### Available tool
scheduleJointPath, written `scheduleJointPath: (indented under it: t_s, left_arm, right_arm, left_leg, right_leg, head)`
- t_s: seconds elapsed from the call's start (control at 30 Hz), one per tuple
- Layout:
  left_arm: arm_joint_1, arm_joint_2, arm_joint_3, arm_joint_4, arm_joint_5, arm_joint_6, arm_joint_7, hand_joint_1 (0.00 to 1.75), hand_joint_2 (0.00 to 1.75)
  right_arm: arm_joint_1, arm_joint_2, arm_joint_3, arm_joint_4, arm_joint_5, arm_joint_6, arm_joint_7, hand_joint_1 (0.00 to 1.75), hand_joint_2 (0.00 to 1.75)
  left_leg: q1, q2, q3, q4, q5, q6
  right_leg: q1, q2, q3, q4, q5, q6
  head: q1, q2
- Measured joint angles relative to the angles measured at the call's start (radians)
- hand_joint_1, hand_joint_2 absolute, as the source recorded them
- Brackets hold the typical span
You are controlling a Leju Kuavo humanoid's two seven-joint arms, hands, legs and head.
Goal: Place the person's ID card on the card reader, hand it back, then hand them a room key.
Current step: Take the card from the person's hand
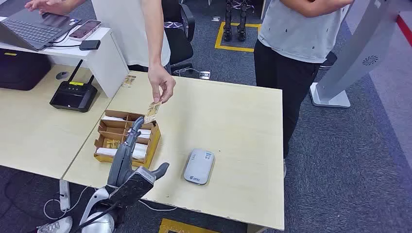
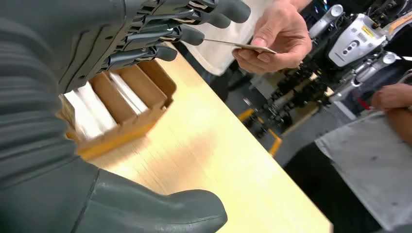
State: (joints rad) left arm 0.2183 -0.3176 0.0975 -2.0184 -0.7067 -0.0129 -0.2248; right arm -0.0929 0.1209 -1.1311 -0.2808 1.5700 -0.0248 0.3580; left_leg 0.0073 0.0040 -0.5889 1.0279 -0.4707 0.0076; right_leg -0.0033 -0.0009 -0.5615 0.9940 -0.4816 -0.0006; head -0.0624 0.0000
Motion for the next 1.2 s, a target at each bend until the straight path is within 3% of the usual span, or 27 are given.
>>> scheduleJointPath:
  t_s: [0.37,0.63,1.0,1.13,1.2]
  left_arm:
    - [-0.084,0.022,-0.005,0.001,-0.407,0.006,0.167,0.00,1.75]
    - [-0.206,0.090,-0.020,0.031,-0.816,0.005,0.274,0.00,1.75]
    - [-0.248,0.136,-0.076,0.072,-0.865,0.010,0.306,0.02,1.75]
    - [-0.257,0.153,-0.097,0.080,-0.865,0.010,0.335,1.75,1.75]
    - [-0.259,0.159,-0.106,0.082,-0.865,0.010,0.338,1.75,1.75]
  right_arm:
    - [-0.002,0.000,0.004,0.000,0.001,0.008,-0.014,0.00,0.00]
    - [-0.005,0.000,0.026,0.002,0.001,0.013,-0.019,0.00,0.00]
    - [-0.006,0.000,0.037,0.002,0.001,0.014,-0.019,0.00,0.00]
    - [-0.006,0.000,0.041,0.002,0.000,0.014,-0.019,0.00,0.00]
    - [-0.006,0.000,0.042,0.002,0.000,0.014,-0.020,0.00,0.00]
  left_leg:
    - [0.000,0.000,0.000,0.000,0.001,-0.001]
    - [0.001,0.000,0.000,0.000,0.001,-0.001]
    - [0.000,0.000,0.000,0.000,0.001,-0.001]
    - [0.001,0.000,0.000,0.000,0.001,-0.001]
    - [0.001,0.000,0.000,0.000,0.001,-0.001]
  right_leg:
    - [0.000,0.000,0.000,0.000,0.000,0.000]
    - [0.000,0.000,0.000,0.000,0.001,-0.001]
    - [0.000,0.000,0.000,0.000,0.001,-0.001]
    - [0.000,0.000,0.000,0.000,0.001,-0.001]
    - [0.000,0.000,0.000,0.000,0.001,-0.001]
  head:
    - [0.000,0.000]
    - [0.000,0.000]
    - [0.000,0.000]
    - [0.000,0.000]
    - [0.000,0.000]
